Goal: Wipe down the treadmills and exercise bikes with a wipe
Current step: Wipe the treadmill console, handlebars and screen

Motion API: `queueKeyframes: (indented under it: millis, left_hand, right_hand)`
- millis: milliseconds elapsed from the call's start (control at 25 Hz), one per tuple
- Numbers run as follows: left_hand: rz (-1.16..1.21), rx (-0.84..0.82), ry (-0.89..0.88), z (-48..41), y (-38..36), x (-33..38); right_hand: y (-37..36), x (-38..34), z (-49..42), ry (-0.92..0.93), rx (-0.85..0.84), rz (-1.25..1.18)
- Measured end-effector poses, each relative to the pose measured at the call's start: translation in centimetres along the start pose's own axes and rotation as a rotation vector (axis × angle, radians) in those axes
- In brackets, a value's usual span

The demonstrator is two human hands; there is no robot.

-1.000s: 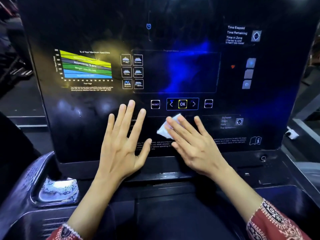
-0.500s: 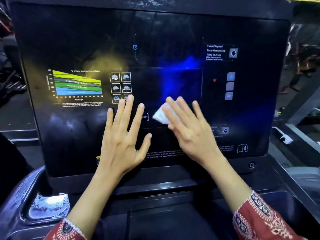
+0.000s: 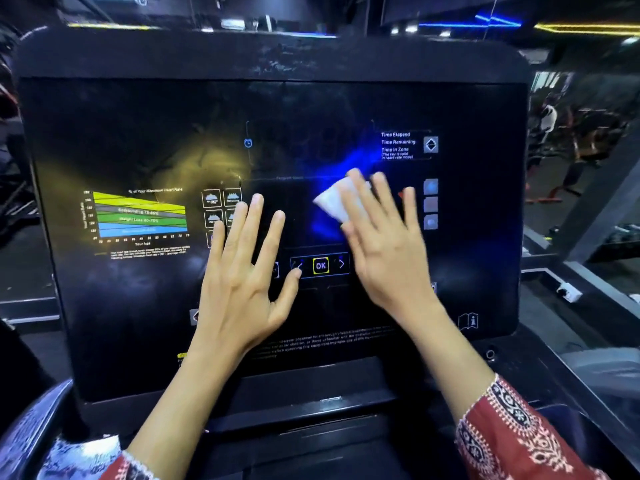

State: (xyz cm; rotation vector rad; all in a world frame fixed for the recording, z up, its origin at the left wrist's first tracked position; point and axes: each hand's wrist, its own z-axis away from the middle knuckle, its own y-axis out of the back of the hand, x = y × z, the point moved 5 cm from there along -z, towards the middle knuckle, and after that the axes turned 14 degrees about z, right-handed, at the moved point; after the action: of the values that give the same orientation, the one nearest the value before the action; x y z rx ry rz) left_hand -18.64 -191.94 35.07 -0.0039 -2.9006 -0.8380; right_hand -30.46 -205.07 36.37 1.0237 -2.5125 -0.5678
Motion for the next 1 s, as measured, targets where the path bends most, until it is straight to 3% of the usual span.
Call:
queueKeyframes:
  millis: [120, 160, 240, 320, 360, 520, 560, 600, 720, 800, 880, 1000]
  left_hand:
    - [-0.008, 0.014, -0.009, -1.6, 0.0, -0.1]
    - [-0.010, 0.019, -0.012, -2.1, -0.1, 0.0]
    - [-0.008, 0.031, -0.018, -3.1, -0.1, 0.0]
    - [-0.006, 0.042, -0.022, -3.9, 0.0, -0.1]
    - [-0.009, 0.047, -0.027, -4.3, 0.1, -0.2]
    - [-0.022, 0.067, -0.040, -6.3, 0.2, -0.5]
    - [-0.023, 0.075, -0.041, -6.9, 0.2, -0.6]
    - [-0.023, 0.084, -0.039, -7.5, 0.2, -0.7]
    - [-0.027, 0.111, -0.036, -8.8, 0.5, -1.1]
    - [-0.033, 0.114, -0.044, -9.3, 0.7, -1.3]
    - [-0.046, 0.115, -0.053, -9.7, 0.8, -1.4]
    - [-0.056, 0.112, -0.058, -10.5, 0.9, -1.6]
  right_hand:
    - [0.1, 2.4, -0.6, -0.343, 0.029, -0.049]
    - [0.1, 1.2, -0.8, -0.326, 0.045, -0.113]
    - [0.0, -2.4, -1.3, -0.119, 0.037, -0.226]
    - [0.1, -3.0, -1.7, 0.054, 0.047, -0.196]
    - [0.1, -1.7, -2.2, 0.047, 0.062, -0.153]
    - [-0.6, 5.5, -6.2, -0.406, 0.061, -0.175]
    - [-0.7, 5.2, -7.5, -0.450, 0.062, -0.201]
    - [-0.7, 4.0, -8.6, -0.409, 0.069, -0.211]
    - [-0.5, -0.7, -7.6, 0.037, 0.053, -0.202]
    - [0.1, -0.1, -5.6, 0.218, 0.043, -0.144]
    - [0.2, 2.6, -5.7, 0.096, 0.072, -0.113]
    - [-0.6, 5.2, -9.2, -0.327, 0.056, -0.209]
